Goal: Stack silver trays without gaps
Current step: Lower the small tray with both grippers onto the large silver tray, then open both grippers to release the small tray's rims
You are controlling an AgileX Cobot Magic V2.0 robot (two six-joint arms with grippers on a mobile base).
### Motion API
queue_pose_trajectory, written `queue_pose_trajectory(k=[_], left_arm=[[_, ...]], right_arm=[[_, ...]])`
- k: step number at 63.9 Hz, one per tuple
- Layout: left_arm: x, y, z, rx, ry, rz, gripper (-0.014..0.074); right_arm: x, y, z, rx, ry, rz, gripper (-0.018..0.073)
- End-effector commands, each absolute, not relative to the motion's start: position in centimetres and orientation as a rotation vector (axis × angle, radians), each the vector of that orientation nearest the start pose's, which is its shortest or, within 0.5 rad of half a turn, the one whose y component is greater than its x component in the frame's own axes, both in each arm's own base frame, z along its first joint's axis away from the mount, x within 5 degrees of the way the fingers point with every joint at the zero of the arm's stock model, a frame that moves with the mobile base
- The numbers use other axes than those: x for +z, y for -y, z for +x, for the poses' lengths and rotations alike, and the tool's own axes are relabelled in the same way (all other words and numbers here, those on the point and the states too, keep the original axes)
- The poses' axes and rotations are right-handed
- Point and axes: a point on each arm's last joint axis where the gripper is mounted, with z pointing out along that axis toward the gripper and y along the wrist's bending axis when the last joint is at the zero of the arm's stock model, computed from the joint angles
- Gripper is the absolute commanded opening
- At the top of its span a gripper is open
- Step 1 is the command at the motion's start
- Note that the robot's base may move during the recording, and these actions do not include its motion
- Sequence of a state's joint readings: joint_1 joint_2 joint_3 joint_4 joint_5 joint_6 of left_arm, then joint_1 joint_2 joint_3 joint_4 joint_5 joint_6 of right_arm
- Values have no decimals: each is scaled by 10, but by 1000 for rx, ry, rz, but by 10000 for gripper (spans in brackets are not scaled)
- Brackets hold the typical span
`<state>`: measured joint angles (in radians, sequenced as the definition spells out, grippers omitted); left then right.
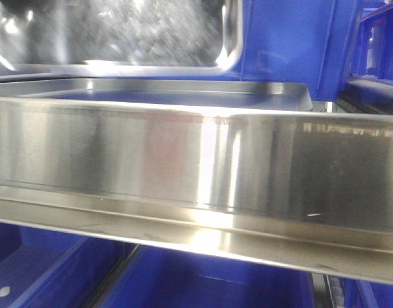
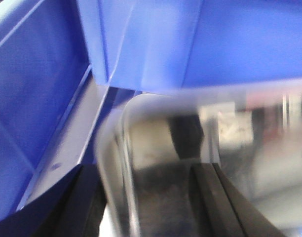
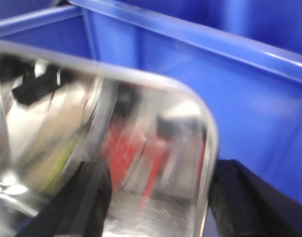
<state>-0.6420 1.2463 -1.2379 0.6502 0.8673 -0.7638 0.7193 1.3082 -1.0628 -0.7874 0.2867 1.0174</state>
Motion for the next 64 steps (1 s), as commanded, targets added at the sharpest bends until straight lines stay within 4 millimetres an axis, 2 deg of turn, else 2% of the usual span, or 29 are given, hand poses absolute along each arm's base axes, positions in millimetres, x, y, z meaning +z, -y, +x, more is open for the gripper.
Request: queue_pose_trajectory(k=[1,38,43,52,58,64], left_arm=[[402,122,231,-5,-2101,139,288],[404,119,229,21,-2087,143,279],[407,117,227,11,-2075,140,223],[414,115,223,-19,-2039,142,-34],[416,116,223,-32,-2022,148,1],[417,116,223,-33,-2017,151,1]], right_arm=[[361,-179,234,429,-1918,-320,330],[360,-176,234,405,-1934,-307,322],[364,-174,231,411,-1923,-303,268],[373,-169,226,425,-1895,-293,58],[378,-166,222,433,-1879,-287,-91],[380,-166,221,437,-1872,-286,-76]])
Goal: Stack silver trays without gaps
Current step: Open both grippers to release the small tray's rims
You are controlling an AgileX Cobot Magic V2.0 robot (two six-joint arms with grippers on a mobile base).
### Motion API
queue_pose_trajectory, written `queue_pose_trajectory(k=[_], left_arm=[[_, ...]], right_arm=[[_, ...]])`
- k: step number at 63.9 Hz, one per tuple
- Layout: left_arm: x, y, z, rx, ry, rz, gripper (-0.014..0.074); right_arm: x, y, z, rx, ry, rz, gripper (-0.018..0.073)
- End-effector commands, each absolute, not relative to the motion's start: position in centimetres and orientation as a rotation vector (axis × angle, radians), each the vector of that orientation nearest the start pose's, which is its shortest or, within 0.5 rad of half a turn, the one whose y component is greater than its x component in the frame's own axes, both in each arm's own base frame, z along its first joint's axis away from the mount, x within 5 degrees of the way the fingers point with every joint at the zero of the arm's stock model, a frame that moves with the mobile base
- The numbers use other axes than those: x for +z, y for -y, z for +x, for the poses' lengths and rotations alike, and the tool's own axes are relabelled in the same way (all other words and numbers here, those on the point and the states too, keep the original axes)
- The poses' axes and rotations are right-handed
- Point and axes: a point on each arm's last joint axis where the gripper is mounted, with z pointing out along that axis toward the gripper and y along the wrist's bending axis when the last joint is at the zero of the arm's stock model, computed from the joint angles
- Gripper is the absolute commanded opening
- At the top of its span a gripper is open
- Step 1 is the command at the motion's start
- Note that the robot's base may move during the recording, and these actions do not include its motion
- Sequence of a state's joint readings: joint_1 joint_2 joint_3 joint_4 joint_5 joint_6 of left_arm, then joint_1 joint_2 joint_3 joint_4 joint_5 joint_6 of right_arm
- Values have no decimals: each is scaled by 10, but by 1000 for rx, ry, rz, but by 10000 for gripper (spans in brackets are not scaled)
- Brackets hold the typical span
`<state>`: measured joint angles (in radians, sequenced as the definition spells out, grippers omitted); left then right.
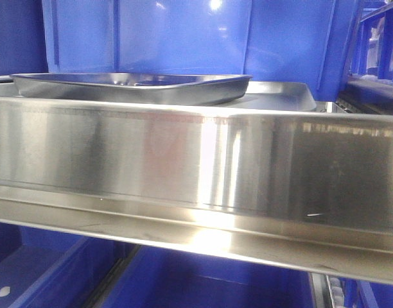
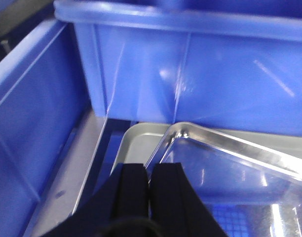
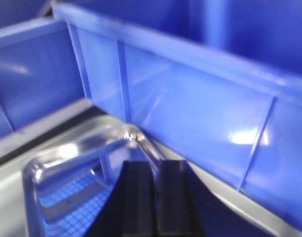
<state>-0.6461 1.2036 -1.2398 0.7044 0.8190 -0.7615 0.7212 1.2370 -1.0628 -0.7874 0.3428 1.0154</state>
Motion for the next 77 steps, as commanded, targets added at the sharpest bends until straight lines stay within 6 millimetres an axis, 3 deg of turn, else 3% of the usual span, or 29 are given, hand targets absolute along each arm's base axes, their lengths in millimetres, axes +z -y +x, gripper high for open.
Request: queue_pose_trajectory(k=[1,77], left_arm=[[417,116,223,-33,-2017,151,1],[416,117,223,-46,-2020,149,1]], right_arm=[[380,-166,221,436,-1871,-288,-76],[380,-166,221,441,-1867,-290,-78]])
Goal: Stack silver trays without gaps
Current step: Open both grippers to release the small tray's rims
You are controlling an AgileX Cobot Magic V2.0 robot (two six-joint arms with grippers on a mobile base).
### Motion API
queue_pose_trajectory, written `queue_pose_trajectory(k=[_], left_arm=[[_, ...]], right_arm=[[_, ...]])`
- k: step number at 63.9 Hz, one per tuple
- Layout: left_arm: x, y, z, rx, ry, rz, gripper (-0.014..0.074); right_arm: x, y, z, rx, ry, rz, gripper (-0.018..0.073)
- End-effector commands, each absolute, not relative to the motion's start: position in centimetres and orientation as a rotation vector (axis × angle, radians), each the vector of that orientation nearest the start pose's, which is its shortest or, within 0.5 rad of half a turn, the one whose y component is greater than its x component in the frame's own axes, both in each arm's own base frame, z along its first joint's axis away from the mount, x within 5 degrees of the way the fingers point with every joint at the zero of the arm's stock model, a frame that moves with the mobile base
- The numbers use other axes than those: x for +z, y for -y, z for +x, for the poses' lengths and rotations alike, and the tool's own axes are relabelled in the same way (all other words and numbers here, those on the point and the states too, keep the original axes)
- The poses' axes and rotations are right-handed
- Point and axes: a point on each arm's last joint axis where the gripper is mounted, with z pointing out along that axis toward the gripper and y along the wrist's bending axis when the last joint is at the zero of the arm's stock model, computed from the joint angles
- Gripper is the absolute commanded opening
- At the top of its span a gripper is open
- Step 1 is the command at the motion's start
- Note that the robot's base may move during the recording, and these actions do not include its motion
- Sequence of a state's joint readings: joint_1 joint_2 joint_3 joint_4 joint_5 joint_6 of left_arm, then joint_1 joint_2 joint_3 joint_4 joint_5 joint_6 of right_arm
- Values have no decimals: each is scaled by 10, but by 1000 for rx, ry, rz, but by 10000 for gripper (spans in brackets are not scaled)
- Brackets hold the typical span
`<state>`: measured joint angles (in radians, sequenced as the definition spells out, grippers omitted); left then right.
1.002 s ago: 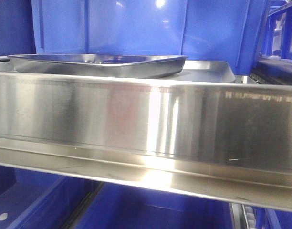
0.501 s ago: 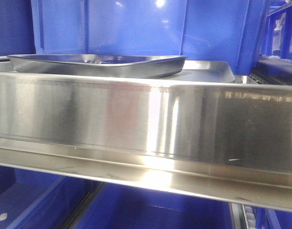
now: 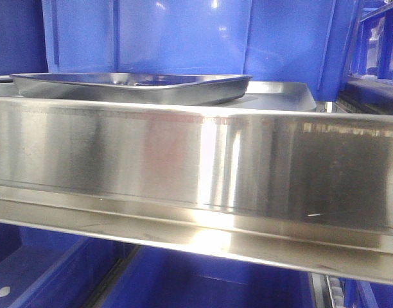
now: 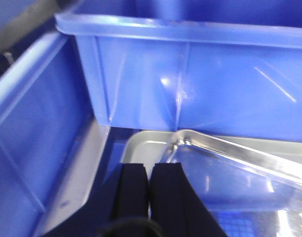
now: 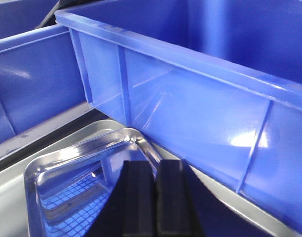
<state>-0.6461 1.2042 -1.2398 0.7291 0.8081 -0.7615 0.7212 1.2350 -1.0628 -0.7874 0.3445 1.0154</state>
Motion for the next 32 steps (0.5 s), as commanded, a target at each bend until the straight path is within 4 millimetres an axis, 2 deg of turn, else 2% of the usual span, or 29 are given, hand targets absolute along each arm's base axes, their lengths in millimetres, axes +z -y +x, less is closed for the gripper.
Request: queue_pose_trajectory(k=[1,9,19,25,32], left_arm=[[416,117,222,-50,-2025,144,1],[415,110,223,-130,-2062,8,1],[425,83,217,-305,-2048,-204,1],[432,62,201,-359,-1935,-258,1],[433,44,180,-389,-1744,-220,1]], right_arm=[[380,-166,221,441,-1867,-290,-78],[380,-166,221,442,-1866,-291,-78],[380,-166,221,442,-1866,-291,-78],[381,-167,221,450,-1860,-295,-78],[381,-167,221,450,-1860,-295,-78]])
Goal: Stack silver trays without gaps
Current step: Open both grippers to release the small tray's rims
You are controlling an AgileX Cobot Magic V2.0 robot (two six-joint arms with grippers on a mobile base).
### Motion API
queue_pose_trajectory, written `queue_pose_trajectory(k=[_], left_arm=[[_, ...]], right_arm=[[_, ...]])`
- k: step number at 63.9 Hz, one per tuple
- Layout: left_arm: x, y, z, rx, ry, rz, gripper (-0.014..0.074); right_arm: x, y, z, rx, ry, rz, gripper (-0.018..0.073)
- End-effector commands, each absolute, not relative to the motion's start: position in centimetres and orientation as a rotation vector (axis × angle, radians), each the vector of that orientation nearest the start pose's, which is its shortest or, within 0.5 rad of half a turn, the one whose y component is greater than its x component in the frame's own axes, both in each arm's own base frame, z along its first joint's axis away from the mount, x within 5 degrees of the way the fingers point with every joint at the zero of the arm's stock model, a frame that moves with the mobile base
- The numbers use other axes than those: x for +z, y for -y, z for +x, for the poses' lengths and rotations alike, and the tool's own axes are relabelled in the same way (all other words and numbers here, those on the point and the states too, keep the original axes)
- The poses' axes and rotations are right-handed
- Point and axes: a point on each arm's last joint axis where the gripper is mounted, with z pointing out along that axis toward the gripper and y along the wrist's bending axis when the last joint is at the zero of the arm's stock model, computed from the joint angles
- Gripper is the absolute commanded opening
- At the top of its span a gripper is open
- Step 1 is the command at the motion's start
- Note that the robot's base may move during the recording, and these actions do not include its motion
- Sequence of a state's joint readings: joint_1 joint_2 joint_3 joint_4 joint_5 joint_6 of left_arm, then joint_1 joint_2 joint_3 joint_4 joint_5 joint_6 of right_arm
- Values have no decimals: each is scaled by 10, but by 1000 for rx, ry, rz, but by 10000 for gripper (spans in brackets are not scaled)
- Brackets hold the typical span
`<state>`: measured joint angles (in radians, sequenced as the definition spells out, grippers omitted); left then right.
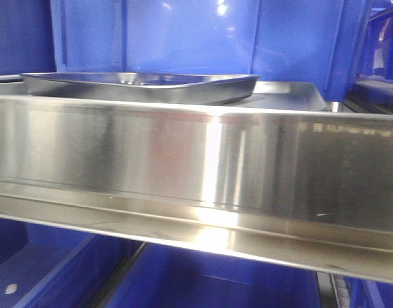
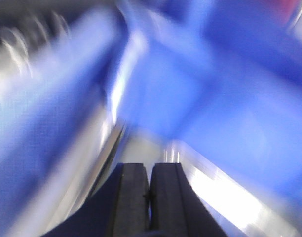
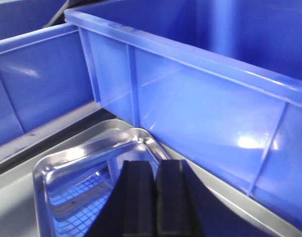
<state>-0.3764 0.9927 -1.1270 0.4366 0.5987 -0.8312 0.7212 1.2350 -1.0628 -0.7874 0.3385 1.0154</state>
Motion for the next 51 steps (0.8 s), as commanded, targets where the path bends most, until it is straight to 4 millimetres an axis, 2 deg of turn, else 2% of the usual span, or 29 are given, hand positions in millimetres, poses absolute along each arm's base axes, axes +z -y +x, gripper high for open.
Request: queue_pose_trajectory(k=[1,5,14,15,19,26,39,43,51], left_arm=[[433,42,177,-389,-1722,-213,1],[427,34,165,-381,-1638,-189,1],[399,15,139,-334,-1547,-211,1],[402,13,135,-330,-1527,-217,1],[374,5,124,-322,-1533,-274,1],[342,-2,99,-323,-1464,-325,1],[284,-1,51,-280,-1325,-239,1],[269,0,43,-237,-1299,-199,1],[244,3,50,-204,-1365,-114,1]], right_arm=[[381,-167,221,450,-1860,-295,-78],[381,-167,221,450,-1860,-295,-78],[381,-167,221,450,-1860,-295,-78],[381,-167,221,450,-1860,-295,-78],[381,-167,221,450,-1860,-295,-78],[381,-167,221,450,-1860,-295,-78],[381,-167,221,450,-1860,-295,-78],[381,-167,221,450,-1860,-295,-78],[380,-167,221,452,-1860,-297,-78]])
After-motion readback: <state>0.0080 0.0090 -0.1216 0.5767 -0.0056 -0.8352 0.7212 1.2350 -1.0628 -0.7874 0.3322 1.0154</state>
